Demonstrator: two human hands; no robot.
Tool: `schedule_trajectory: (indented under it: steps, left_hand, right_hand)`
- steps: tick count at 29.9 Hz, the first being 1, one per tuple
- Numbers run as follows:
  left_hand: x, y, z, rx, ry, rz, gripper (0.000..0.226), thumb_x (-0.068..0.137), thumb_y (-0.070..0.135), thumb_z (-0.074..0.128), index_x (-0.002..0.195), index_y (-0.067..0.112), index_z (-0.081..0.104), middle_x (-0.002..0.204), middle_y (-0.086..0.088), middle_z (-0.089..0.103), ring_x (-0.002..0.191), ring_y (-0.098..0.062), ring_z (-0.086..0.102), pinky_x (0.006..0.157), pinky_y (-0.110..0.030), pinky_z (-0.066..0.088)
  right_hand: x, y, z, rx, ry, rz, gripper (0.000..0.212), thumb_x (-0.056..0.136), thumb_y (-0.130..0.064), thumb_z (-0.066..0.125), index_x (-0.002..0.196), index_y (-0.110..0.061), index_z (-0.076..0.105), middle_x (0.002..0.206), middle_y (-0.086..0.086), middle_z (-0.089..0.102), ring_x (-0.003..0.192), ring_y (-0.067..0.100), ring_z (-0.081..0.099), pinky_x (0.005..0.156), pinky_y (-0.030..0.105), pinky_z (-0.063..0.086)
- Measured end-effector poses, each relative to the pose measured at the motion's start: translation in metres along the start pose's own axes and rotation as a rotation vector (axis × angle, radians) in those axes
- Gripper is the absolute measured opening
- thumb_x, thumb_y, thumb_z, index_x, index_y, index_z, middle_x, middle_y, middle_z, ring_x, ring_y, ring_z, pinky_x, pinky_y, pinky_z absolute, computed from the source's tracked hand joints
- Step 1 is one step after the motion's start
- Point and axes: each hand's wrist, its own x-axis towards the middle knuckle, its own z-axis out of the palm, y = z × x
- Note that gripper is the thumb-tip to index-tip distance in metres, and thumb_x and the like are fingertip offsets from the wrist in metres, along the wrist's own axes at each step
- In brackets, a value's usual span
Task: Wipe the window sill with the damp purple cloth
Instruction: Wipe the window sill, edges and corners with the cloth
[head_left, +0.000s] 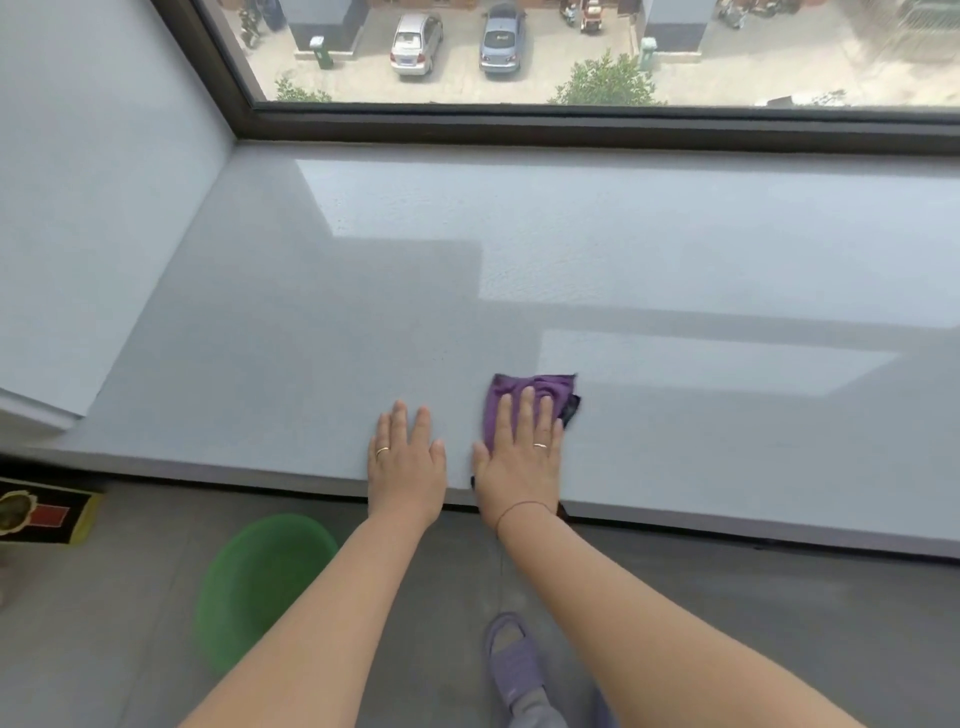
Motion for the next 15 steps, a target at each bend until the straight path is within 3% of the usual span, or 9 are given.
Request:
schedule_trajectory:
  steps: [3, 7, 12, 15]
  left_hand:
    - [-0.001, 0.003, -0.004, -0.108, -0.009, -0.03, 0.053, 0.101, 0.039, 0.021, 0.151, 0.019, 0.015, 0.16, -0.006, -0.001, 0.147, -0.021, -0.004, 0.12, -0.037, 0.001]
    - [-0.002, 0.005, -0.005, -0.033, -0.029, -0.018, 0.059, 0.1, 0.047, 0.019, 0.151, 0.018, 0.012, 0.16, -0.007, -0.004, 0.147, -0.023, -0.005, 0.119, -0.039, 0.001]
    - [-0.014, 0.012, 0.009, 0.032, -0.029, 0.031, 0.061, 0.1, 0.046, 0.017, 0.151, 0.017, 0.003, 0.159, -0.007, -0.01, 0.146, -0.025, -0.01, 0.119, -0.041, -0.001]
    - [-0.019, 0.02, 0.015, 0.04, -0.03, 0.06, 0.061, 0.1, 0.043, 0.019, 0.151, 0.016, 0.0, 0.159, -0.007, -0.013, 0.146, -0.025, -0.012, 0.12, -0.04, -0.003]
  right_hand:
    - [-0.022, -0.022, 0.013, -0.018, -0.098, -0.301, 0.065, 0.098, -0.046, 0.02, 0.149, -0.025, -0.015, 0.155, 0.002, -0.026, 0.133, 0.022, -0.04, 0.108, 0.037, -0.029]
    - [-0.018, 0.017, 0.005, -0.072, -0.06, -0.422, 0.06, 0.1, -0.044, 0.018, 0.149, -0.026, -0.01, 0.157, 0.0, -0.019, 0.14, 0.02, -0.029, 0.112, 0.036, -0.026]
    - [-0.02, 0.098, -0.012, -0.128, 0.005, -0.194, 0.059, 0.1, -0.044, 0.016, 0.149, -0.026, -0.011, 0.156, -0.002, -0.021, 0.137, 0.017, -0.031, 0.114, 0.033, -0.021]
    - [-0.021, 0.107, -0.018, -0.095, 0.01, -0.03, 0.059, 0.099, -0.043, 0.016, 0.149, -0.025, -0.009, 0.158, -0.001, -0.018, 0.142, 0.018, -0.025, 0.115, 0.035, -0.018]
